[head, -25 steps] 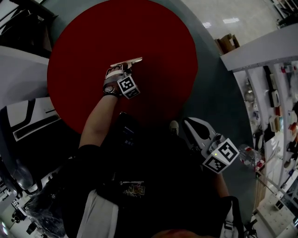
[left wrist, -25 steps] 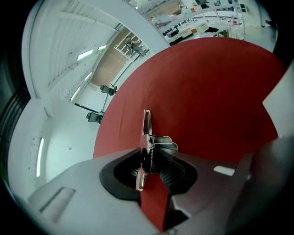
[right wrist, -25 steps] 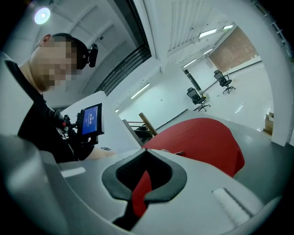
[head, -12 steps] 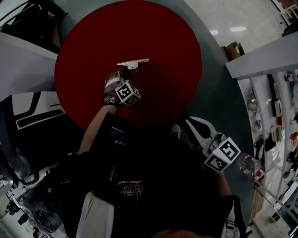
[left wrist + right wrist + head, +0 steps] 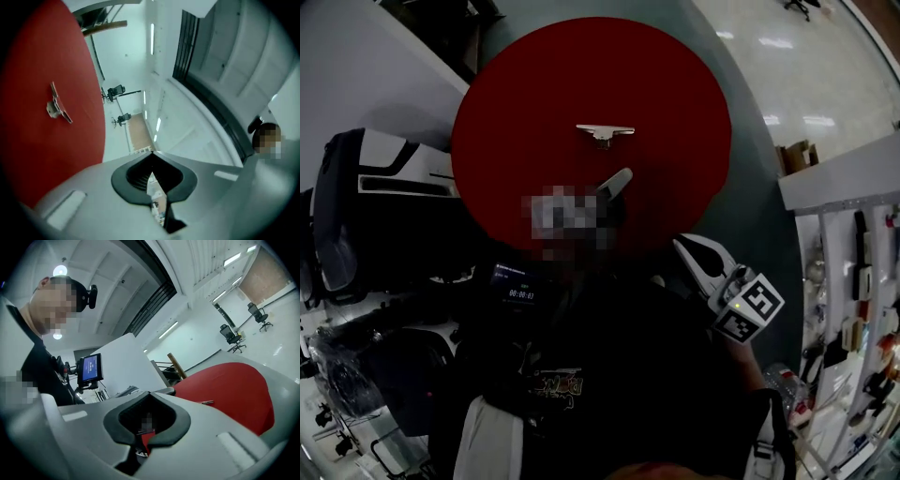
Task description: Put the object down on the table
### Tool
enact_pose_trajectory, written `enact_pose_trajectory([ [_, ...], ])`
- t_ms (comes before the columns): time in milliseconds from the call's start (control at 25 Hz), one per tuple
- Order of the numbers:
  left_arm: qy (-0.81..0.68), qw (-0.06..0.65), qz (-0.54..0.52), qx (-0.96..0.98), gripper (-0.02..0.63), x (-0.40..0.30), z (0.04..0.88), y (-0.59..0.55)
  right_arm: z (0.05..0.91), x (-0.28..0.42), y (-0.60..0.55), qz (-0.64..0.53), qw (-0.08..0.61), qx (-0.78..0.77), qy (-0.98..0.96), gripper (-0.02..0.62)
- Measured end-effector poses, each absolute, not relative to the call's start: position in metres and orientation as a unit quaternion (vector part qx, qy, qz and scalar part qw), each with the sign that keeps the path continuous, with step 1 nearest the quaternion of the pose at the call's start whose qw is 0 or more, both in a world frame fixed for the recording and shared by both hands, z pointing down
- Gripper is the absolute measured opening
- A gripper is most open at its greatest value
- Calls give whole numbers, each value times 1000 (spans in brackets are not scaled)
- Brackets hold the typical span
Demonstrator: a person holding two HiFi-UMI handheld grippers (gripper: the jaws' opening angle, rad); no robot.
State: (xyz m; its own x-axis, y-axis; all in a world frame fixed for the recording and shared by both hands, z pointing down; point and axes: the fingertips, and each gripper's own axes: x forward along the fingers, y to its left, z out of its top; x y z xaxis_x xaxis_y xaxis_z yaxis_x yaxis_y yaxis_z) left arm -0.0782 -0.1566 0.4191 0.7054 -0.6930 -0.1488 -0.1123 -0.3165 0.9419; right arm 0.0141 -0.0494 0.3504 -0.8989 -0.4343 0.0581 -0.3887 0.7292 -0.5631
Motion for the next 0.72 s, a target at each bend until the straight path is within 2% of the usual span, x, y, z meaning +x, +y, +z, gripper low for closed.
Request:
enact_pose_trajectory([
  [120,-236,516,-323,757,18,-60,393,-122,346,26,-39,-290,45,-208,933,3],
  [400,-322,470,-230,789,15,-13,425,-51,348,52,-7,-301,44,-154,940,5],
  [720,-357,485,-227,765,12,8,448,-27,367,41,14,-316,11,-82,945,3],
])
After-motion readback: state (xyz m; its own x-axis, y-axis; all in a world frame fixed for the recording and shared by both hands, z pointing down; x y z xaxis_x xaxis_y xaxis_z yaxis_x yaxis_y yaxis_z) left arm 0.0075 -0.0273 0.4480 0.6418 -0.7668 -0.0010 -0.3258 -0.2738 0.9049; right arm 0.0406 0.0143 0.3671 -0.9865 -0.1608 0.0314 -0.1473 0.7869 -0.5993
